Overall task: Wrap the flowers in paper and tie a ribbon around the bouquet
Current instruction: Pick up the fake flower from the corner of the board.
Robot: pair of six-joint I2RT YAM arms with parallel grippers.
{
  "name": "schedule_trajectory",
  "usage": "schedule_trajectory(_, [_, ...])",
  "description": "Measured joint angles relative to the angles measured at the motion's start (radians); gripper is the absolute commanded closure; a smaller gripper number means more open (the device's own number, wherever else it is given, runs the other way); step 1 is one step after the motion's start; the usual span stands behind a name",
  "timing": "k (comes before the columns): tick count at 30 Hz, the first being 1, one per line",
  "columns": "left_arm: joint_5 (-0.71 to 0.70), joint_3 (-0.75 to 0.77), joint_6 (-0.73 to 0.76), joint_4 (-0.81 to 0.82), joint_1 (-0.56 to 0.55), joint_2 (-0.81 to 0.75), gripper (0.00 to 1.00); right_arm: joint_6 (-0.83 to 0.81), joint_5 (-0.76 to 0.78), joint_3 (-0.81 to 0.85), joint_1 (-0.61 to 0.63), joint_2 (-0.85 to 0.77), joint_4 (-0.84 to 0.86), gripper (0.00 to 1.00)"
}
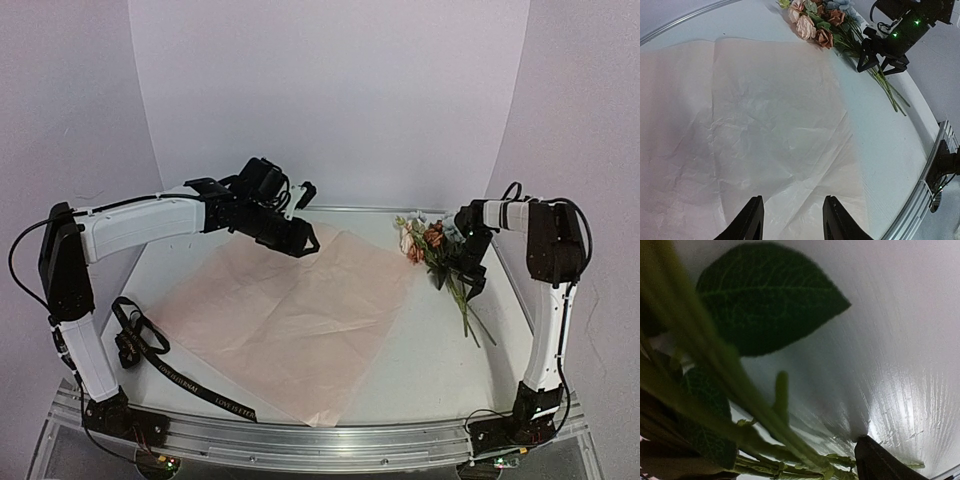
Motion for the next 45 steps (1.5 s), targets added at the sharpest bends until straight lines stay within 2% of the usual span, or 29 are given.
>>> schedule_trajectory(8, [0.003,0.0,-0.009,0.008,0.0,0.0,0.58,0.087,-0.008,-0.156,0.0,-0.095,0.099,0.58])
schedule_trajectory(12, [-0.002,-0.015,-0.023,0.018,0.0,0.0,0.58,0.099,0.027,-0.242,0.04,-0.148,0.118,0.69])
schedule_trajectory(18, [-0.061,-0.045,-0.115,0.013,0.009,0.003,0.56,0.104,0.054,-0.265,0.096,-0.16,0.119,0.91])
schedule_trajectory(22, [-0.15,-0.128,-0.263,0.034,0.075,-0.006,0.5,0.111,0.052,-0.266,0.104,-0.16,0.122,0.97])
schedule_trajectory(28, [-0.277,-0.475,-0.492,0.031,0.294,-0.143,0.42,0.113,0.041,-0.272,0.104,-0.165,0.129,1.0])
schedule_trajectory(31, [-0.331,-0.588,-0.572,0.009,0.353,-0.244,0.38,0.109,0.03,-0.272,0.103,-0.165,0.131,1.0])
schedule_trajectory(39, [-0.392,-0.794,-0.788,0.015,0.4,-0.467,0.38,0.104,-0.034,-0.269,0.103,-0.165,0.16,1.0])
schedule_trajectory(45, [-0.368,-0.978,-0.947,0.056,0.4,-0.531,0.39,0.089,-0.074,-0.269,0.105,-0.173,0.18,1.0])
